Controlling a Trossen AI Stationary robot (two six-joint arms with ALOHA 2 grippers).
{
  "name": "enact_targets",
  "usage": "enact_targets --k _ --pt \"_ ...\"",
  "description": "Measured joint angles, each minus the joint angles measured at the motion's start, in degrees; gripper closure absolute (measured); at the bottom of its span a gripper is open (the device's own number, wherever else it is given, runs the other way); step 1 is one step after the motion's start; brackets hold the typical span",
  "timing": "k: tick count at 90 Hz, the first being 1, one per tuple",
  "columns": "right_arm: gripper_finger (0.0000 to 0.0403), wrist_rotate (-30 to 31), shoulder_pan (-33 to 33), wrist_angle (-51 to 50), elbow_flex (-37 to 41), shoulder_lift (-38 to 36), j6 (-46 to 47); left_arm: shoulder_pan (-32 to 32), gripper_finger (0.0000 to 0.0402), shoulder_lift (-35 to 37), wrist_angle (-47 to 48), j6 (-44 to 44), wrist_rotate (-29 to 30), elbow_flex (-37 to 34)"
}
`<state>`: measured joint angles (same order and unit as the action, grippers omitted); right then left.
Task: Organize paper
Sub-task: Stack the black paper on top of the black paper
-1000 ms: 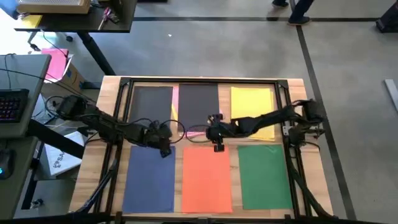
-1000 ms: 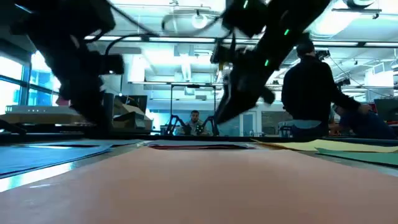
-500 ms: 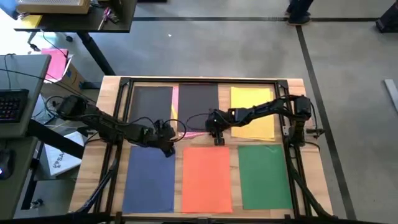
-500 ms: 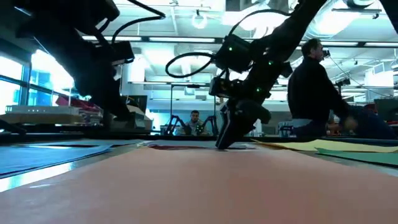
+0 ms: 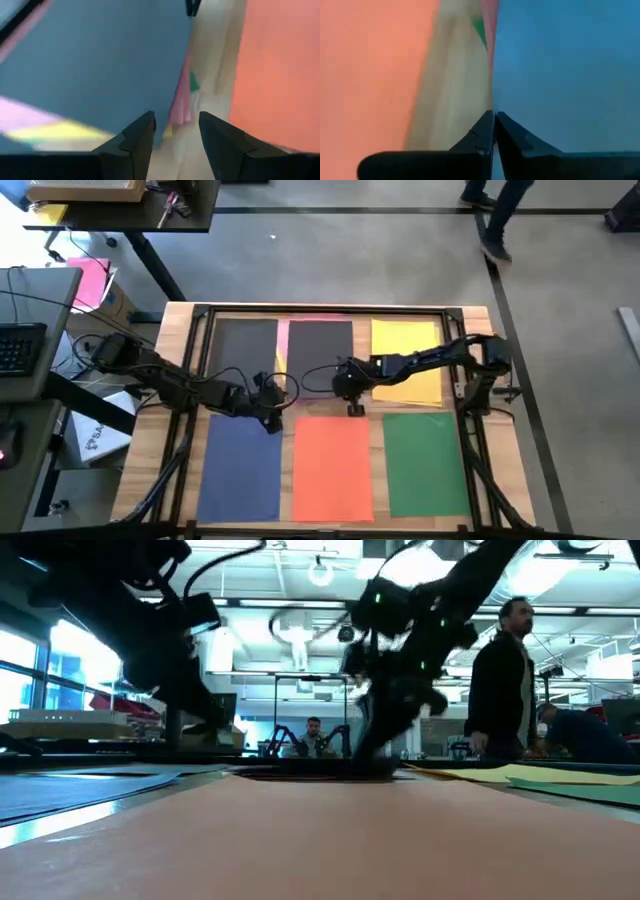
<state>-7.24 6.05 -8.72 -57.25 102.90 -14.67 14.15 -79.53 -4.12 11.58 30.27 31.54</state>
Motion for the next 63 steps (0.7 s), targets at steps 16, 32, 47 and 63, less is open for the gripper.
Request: enact_targets --k 16,32,47,63 --pt "0.0403 -0.3 -0.6 0.6 0.0 -2.0 2.7 0.0 0.0258 -1.2 -9.9 -17.0 0.6 0.0" --pt "0.0403 -1.9 -1.8 1.5 0.0 -2.4 4.4 -1.0 0.0231 -5.5 -17.6 -27.3 -4.3 0.1" --pt "0.0403 -3.6 -3.5 2.6 0.0 -2.5 5.7 -2.1 0.0194 -11.0 -19.6 -26.7 0.5 0.0" --pt "0.0403 -3.6 -5.1 3.8 -0.1 -2.5 6.9 -2.6 0.02 -16.8 -20.2 -26.7 0.7 2.7"
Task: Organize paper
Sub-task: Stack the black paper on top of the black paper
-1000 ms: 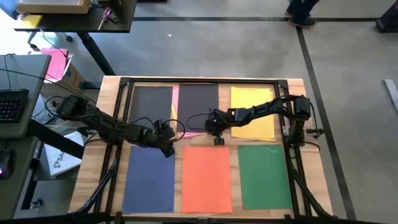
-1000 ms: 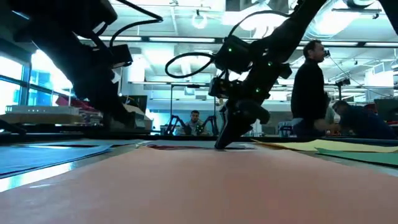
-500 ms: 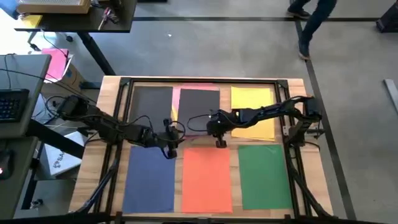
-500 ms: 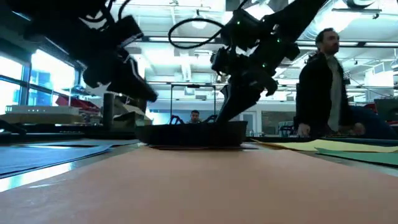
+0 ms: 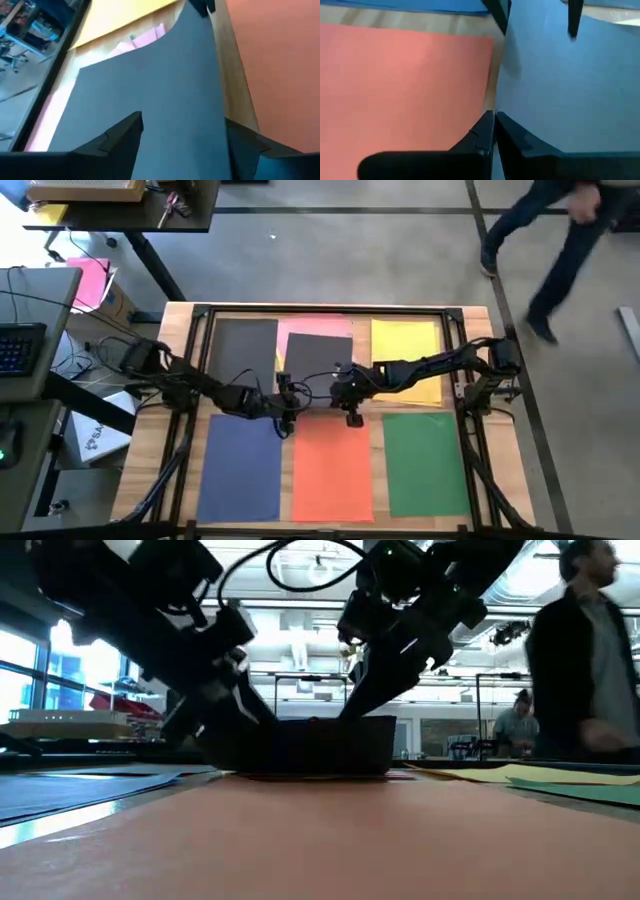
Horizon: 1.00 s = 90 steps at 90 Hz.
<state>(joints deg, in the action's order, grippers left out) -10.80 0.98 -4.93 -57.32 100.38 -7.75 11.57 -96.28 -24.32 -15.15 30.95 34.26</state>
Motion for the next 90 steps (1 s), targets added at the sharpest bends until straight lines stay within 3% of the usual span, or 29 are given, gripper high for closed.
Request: enact_targets --k 10,20,33,46,67,90 --pt "0.0403 0.5 -0.4 0.0 0.0 0.0 0.3 0.0 0.0239 -3.1 0.5 0.0 -0.2 2.3" --pt "0.0403 1.5 -0.7 -0.1 0.0 0.0 0.2 0.0 0.0306 -4.8 1.7 0.0 -0.3 4.6" --pt "0.0403 3.3 -0.8 0.0 0.0 0.0 1.6 0.1 0.0391 -4.9 10.4 4.1 -0.4 8.3" --pt "0.0403 4.3 -0.8 -1.8 0.0 -0.5 2.9 0.8 0.04 -3.7 22.0 7.4 1.4 11.6" --pt "0.0403 10.5 -3.4 -7.3 0.0 -5.1 4.3 4.2 0.0401 0.5 35.7 5.4 16.2 16.0" --pt "0.0403 14.3 -6.1 -8.0 0.0 -7.8 4.4 2.8 0.0401 10.6 36.4 -10.5 33.0 18.2"
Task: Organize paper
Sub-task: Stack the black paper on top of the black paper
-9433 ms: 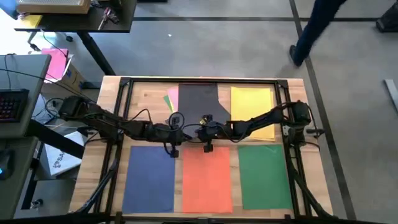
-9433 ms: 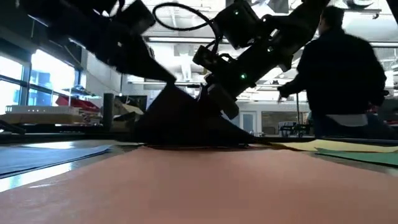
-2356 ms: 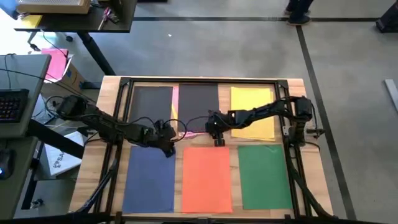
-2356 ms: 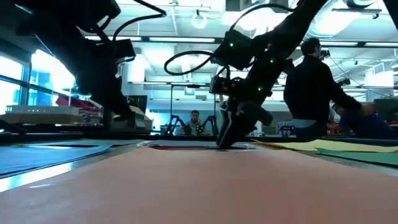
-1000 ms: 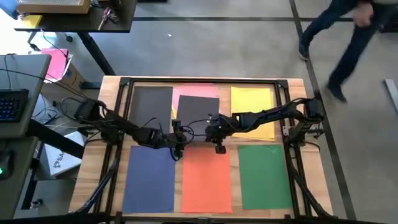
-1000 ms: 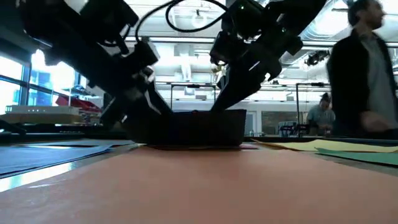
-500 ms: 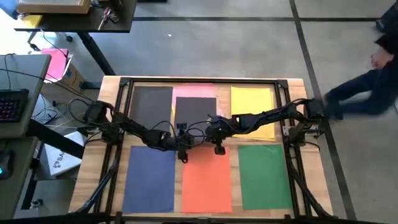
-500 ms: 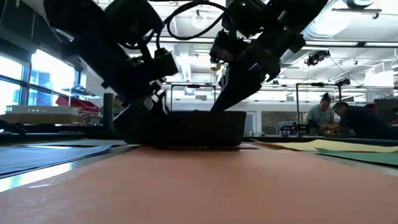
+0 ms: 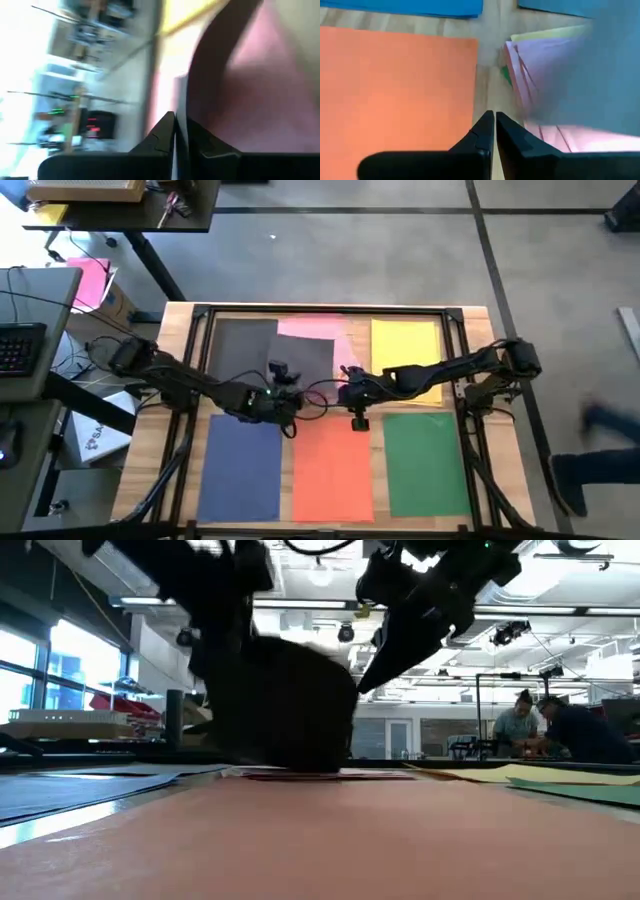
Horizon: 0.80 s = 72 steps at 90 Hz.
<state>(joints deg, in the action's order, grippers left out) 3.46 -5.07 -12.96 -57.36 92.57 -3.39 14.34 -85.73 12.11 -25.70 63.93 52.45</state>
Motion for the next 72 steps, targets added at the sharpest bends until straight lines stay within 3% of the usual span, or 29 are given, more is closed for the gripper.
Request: enact_targets --k 9,18,24,36,44,59,72 --pt "0.0403 0.0 -0.6 0.2 0.0 0.0 0.6 -0.6 0.0401 4.9 0.2 -8.4 4.9 0.2" --pt "0.0403 0.0 -1.1 0.3 0.0 0.0 1.0 0.6 0.0402 9.1 4.4 -10.2 4.4 0.2" --pt "0.0403 0.0 -1.5 0.2 0.0 0.0 1.0 2.2 0.0401 10.4 11.9 -4.2 2.3 0.2" --pt "0.0403 0.0 -1.7 0.4 0.0 0.0 1.0 5.0 0.0401 9.5 31.1 15.7 -8.0 0.0" --pt "0.0402 0.0 -1.7 0.9 0.0 0.0 0.8 6.6 0.0401 7.8 39.2 27.9 -8.6 -1.5" --pt "0.0402 0.0 -1.7 1.8 0.0 0.0 0.5 7.6 0.0401 7.5 39.9 36.0 -10.5 -9.2" --pt "0.0402 -0.1 -1.7 1.8 0.0 0.0 0.7 7.1 0.0401 7.6 34.7 31.8 -12.0 -10.2"
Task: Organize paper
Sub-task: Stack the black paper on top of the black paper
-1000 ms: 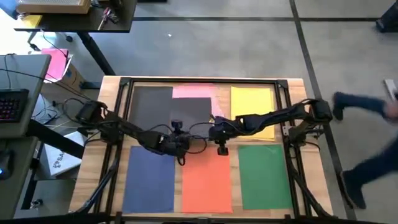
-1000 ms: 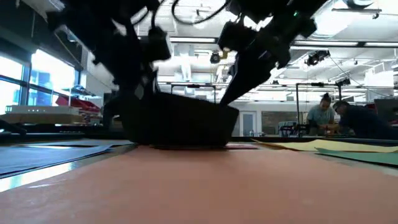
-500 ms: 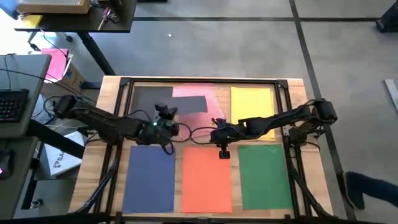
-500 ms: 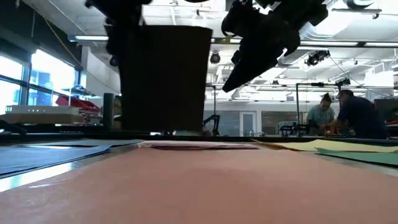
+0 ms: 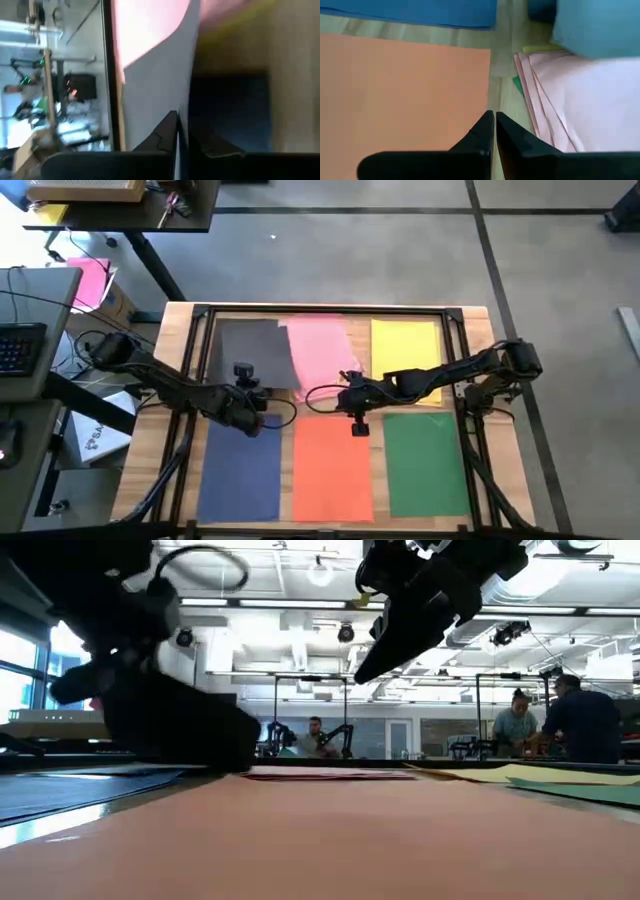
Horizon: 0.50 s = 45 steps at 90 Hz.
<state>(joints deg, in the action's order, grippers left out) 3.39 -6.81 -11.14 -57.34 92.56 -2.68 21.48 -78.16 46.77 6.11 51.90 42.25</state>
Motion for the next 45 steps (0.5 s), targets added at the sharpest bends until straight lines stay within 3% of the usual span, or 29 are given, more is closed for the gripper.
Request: enact_targets --k 16,45 --pt "0.0402 -0.2 0.0 0.0 0.0 0.0 0.7 -1.9 0.0401 0.2 0.6 -0.5 -2.0 -0.1" --pt "0.0402 -0.2 0.0 1.3 0.1 0.0 0.7 -11.6 0.0401 0.1 -1.2 -6.7 -16.0 -0.2"
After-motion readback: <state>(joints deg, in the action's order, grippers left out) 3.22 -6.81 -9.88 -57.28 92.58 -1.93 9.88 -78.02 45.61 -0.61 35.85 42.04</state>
